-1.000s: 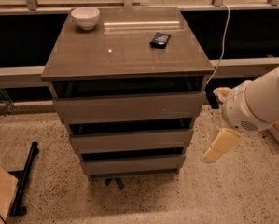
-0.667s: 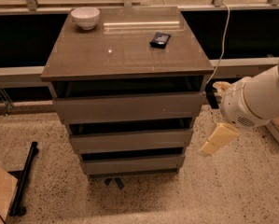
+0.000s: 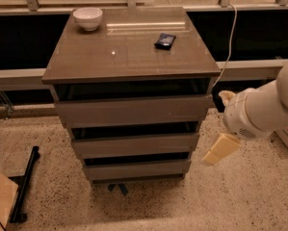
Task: Open bottom drawer
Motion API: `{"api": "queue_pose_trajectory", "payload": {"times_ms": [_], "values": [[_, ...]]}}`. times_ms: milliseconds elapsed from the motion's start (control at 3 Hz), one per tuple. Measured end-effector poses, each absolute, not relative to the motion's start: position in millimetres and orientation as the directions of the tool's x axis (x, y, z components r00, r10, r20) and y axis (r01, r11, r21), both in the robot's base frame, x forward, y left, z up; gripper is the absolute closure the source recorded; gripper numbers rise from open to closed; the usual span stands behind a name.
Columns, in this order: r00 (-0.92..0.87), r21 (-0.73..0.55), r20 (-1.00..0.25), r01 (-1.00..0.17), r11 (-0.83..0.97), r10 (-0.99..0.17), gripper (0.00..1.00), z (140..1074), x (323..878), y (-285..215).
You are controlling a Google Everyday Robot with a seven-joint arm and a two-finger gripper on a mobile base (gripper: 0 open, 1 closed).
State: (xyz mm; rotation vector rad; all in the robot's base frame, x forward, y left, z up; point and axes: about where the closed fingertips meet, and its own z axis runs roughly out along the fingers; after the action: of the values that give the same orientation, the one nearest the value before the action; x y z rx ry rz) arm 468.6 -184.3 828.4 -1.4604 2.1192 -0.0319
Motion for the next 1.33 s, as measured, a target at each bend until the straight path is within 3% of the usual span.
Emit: {"api": "queue_pose_trajectory", "payload": {"times_ms": [667, 1333], "values": [[-0.292, -0.309, -0.491, -0.822, 0.478, -0.821, 0.00, 723, 486, -173], [-0.359, -0.192, -0.530, -0.832, 0.521, -0.768, 0.00, 623, 497, -186]]}}
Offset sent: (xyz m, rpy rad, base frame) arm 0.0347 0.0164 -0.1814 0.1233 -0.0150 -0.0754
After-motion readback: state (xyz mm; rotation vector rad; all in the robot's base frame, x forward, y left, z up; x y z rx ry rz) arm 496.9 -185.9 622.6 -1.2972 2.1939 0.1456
